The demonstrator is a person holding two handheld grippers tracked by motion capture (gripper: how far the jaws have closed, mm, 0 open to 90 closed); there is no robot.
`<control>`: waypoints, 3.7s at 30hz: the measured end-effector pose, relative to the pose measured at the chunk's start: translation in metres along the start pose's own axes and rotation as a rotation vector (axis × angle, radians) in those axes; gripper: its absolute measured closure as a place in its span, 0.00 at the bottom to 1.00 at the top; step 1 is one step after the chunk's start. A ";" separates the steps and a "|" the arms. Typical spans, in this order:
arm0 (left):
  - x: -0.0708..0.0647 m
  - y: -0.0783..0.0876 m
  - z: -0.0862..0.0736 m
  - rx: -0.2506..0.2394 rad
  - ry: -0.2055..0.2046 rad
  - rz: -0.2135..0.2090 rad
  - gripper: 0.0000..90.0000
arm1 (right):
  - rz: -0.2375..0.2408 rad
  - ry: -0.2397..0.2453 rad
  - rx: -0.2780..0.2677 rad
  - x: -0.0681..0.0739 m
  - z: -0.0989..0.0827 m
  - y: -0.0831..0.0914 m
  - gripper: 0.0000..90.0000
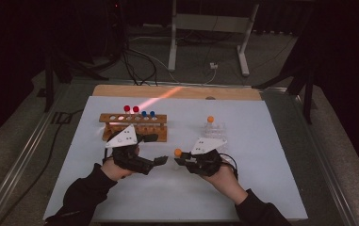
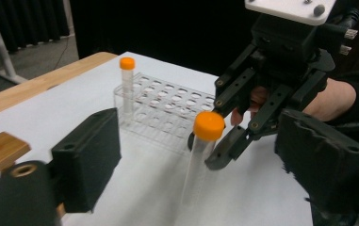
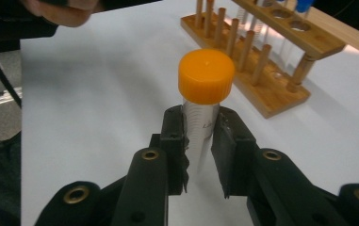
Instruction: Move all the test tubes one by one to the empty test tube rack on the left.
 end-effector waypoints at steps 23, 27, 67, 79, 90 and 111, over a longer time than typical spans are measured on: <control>-0.011 -0.024 -0.013 0.091 -0.119 0.039 0.63 | 0.030 0.005 0.010 0.007 0.002 -0.005 0.83; -0.011 -0.026 -0.013 0.092 -0.137 0.037 0.66 | 0.032 0.006 0.012 0.008 0.003 -0.005 0.83; 0.056 0.049 0.032 0.015 -0.077 0.292 0.79 | -0.079 -0.083 -0.138 -0.012 0.011 0.021 0.02; 0.088 0.073 0.043 0.003 -0.040 0.400 0.79 | -0.088 -0.075 -0.149 -0.013 0.010 0.023 0.00; 0.118 0.094 0.045 -0.032 0.000 0.502 0.79 | -0.097 -0.069 -0.172 -0.014 0.011 0.026 0.00; 0.166 0.083 0.030 -0.054 0.073 0.616 0.79 | -0.103 -0.066 -0.175 -0.015 0.010 0.028 0.00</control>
Point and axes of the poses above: each handheld gripper's, and its own axes: y roughly backward along the jaws, z roughly out of its top, x roughly to its left, the point moved 5 cm from there along -y, roughly forward along the jaws, and after that the axes turned 6 degrees about y, right-handed, at the moved point
